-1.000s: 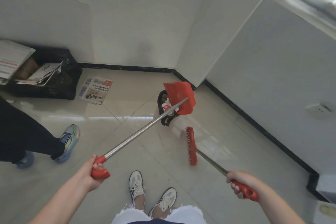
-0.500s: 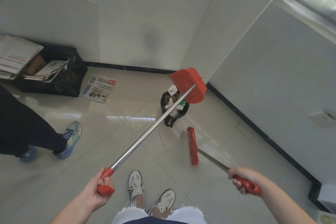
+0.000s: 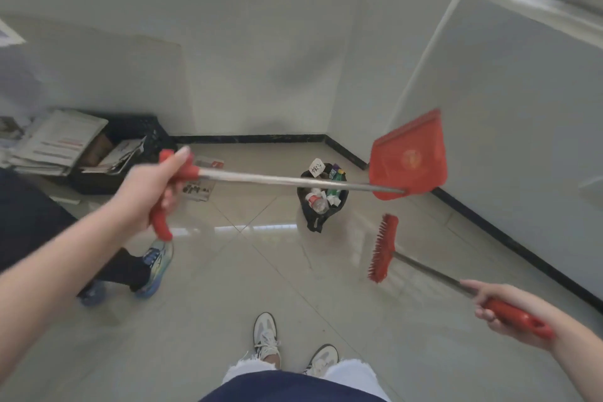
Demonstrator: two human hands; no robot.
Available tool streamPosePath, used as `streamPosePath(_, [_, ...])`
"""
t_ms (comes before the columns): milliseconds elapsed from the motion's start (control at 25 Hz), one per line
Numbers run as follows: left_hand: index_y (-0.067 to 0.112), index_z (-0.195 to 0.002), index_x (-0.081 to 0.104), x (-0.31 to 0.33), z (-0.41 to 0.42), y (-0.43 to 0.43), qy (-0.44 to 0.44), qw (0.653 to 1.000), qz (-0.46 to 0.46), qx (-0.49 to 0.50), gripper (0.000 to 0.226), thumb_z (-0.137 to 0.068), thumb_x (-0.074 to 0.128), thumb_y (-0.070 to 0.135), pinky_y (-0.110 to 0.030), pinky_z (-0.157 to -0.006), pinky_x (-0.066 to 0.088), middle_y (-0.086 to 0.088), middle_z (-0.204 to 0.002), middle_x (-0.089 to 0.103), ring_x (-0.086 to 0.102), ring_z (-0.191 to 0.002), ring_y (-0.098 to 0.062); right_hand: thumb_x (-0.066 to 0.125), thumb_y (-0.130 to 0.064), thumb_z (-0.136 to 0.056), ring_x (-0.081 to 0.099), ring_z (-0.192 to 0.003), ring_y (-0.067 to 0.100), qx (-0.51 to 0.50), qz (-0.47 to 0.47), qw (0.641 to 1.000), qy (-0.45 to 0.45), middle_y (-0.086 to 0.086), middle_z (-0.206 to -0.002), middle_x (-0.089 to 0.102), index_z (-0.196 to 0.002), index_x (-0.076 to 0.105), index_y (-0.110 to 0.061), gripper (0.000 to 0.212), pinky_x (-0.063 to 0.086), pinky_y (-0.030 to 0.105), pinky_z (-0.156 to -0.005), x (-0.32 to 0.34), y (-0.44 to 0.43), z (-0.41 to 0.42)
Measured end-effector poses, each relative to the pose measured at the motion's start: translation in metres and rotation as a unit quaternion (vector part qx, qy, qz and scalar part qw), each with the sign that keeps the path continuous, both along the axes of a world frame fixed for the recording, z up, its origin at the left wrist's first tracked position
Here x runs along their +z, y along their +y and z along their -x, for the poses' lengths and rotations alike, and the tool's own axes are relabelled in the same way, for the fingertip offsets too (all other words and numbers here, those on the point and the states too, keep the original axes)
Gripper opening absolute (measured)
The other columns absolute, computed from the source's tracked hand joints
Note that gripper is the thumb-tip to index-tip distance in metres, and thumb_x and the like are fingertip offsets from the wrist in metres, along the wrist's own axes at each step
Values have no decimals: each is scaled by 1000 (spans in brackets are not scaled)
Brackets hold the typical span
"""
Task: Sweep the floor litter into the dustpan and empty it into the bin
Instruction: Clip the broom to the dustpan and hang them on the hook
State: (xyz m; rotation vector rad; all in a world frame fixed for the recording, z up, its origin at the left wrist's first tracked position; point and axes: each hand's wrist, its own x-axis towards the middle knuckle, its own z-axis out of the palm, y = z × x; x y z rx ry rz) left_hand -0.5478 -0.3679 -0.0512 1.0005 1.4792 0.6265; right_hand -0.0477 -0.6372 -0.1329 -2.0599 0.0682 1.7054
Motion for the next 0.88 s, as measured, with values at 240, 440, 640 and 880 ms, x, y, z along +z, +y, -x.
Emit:
streamPosePath(240, [17,-63,69,104,-188,20,193,851,-300,-384,45,-83,65,58,-23,-40,41,3,-50,60,46,-38,-8,54,-6,-75,64,-45,23,-28,-18,999,-42,14,-74,65,-104,61,-2,29,48,23,-31,40,-18,-61])
streamPosePath(440, [14,-63,55,49,-333,-21,298,658,-407,-559,53,-86,58,62,-26,-52,35,6,-55,49,54,-59,-18,51,-19,-86,71,-58,32,32,-28,998,-39,16,-78,69,-83,54,-8,12,55,28,-41,45,11,-80])
streamPosePath(640, [23,-91,64,-37,-406,-35,299,511,-454,-665,39,-92,50,59,-25,-65,35,1,-94,70,66,-93,-23,58,-1,-78,70,-54,31,143,60,985,-81,24,-68,69,-77,55,1,3,58,27,-48,49,38,-84])
streamPosePath(880, [20,-111,63,-134,-462,-8,275,479,-411,-726,45,-95,44,58,-31,-68,41,-4,-108,70,66,-100,-28,55,-5,-82,52,-27,11,157,67,981,-98,7,-41,57,-65,54,-3,17,37,12,-33,54,104,-80])
